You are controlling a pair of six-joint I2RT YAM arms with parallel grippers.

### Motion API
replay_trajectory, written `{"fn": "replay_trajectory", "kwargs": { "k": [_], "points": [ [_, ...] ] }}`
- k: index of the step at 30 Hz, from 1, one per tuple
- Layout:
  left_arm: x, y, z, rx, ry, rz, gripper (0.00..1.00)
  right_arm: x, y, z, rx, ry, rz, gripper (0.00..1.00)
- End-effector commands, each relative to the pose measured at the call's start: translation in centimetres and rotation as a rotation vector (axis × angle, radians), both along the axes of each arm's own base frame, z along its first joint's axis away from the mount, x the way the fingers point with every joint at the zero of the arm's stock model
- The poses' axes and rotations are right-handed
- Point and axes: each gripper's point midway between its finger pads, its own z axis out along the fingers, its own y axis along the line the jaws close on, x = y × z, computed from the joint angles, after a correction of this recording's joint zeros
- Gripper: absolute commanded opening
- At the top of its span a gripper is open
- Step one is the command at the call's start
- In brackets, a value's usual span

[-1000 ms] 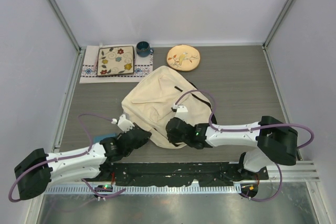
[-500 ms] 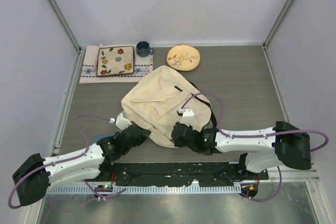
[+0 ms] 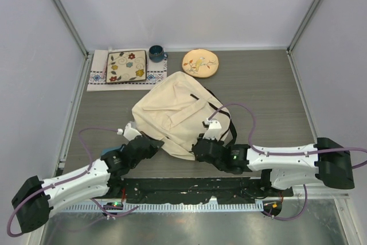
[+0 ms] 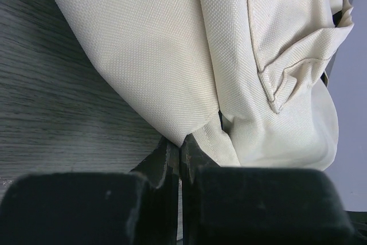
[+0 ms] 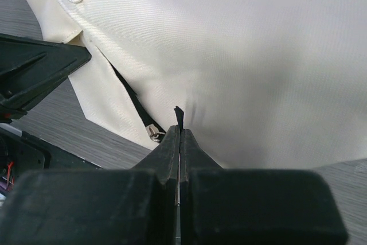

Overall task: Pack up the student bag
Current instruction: Zip the student bag at the center of the board.

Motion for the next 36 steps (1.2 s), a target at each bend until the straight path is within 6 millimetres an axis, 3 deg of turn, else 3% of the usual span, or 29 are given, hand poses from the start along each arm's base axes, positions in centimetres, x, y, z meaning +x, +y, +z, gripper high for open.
{"fn": "replay_trajectory", "kwargs": {
  "k": [1, 13, 21, 22, 26, 29, 32, 36],
  "points": [
    [0.9, 2.9, -0.9, 0.08, -0.02, 0.091, 0.0, 1.0, -2.6, 0.7, -0.025, -0.071, -0.089, 0.01],
    [1.1, 4.7, -0.9, 0.107, -0.004, 0.113, 0.0, 2.1, -4.9, 3.2, -0.005, -0.166, -0.154, 0.01],
    [1.2, 4.3, 0.1, 0.114, -0.023, 0.061, 0.03, 1.9, -3.9, 3.5, 0.024, -0.176, -0.106, 0.01],
    [1.2, 4.1, 0.5, 0.118, -0.03, 0.044, 0.05, 1.9, -3.4, 3.8, 0.046, -0.181, -0.1, 0.01],
    [0.8, 3.8, 1.9, 0.174, -0.046, -0.043, 0.43, 1.9, -2.8, 4.1, 0.077, -0.199, -0.08, 0.01],
    [0.5, 4.1, 3.3, 0.229, -0.06, -0.09, 0.61, 2.0, -2.6, 4.3, 0.091, -0.212, -0.071, 0.01],
    [0.5, 3.5, 5.4, 0.223, -0.12, -0.146, 0.72, 1.9, -2.5, 4.3, 0.098, -0.216, -0.065, 0.01],
    [0.4, 1.1, 8.4, 0.156, -0.18, -0.251, 0.76, 1.9, -2.3, 4.3, 0.109, -0.212, -0.062, 0.01]
  ]
}}
